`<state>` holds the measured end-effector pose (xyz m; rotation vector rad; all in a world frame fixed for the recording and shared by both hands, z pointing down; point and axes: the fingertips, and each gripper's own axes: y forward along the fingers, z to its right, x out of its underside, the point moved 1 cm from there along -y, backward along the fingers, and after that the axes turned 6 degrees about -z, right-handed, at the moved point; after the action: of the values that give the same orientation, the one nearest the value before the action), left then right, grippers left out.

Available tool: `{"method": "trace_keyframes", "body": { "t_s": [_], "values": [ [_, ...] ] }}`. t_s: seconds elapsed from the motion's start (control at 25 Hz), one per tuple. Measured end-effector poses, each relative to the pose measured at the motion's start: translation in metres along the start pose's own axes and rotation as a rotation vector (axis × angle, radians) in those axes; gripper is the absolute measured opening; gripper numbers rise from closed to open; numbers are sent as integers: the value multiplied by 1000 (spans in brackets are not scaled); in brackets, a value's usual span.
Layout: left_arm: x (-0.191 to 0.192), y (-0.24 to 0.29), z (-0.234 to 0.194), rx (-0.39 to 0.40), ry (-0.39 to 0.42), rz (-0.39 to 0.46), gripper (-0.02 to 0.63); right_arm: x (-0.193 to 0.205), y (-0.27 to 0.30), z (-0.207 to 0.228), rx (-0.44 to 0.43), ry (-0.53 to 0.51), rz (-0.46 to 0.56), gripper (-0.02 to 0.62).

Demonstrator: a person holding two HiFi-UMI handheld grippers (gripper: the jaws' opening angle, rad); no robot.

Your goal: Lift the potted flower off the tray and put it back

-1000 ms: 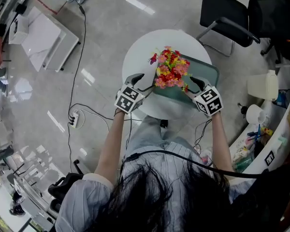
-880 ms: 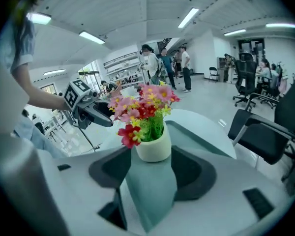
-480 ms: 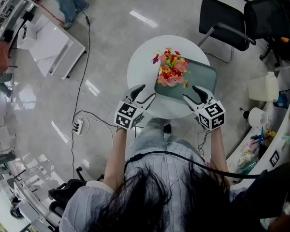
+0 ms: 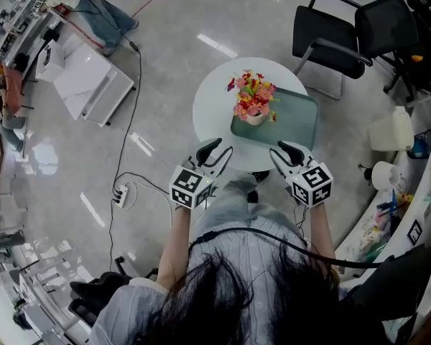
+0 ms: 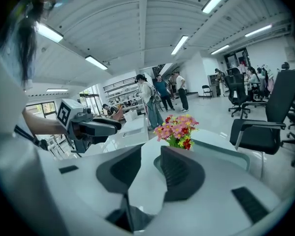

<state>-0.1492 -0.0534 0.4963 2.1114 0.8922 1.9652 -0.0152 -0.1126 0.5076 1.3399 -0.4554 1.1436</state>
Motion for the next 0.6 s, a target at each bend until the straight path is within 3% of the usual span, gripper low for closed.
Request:
{"method": "trace_keyframes", "body": {
  "t_s": [0.2,0.36,0.6],
  "values": [
    [5,-19,29,-16,5,37,80,6,-19,-27,-13,-24,37,101],
    [11,-32,51,-11,-30,44,75,16,-30,-46,-27,-28,53,91],
    [8,-48,65,-9,-22,15,75,27,-36,-64,-42,-20,63,86]
  ]
}}
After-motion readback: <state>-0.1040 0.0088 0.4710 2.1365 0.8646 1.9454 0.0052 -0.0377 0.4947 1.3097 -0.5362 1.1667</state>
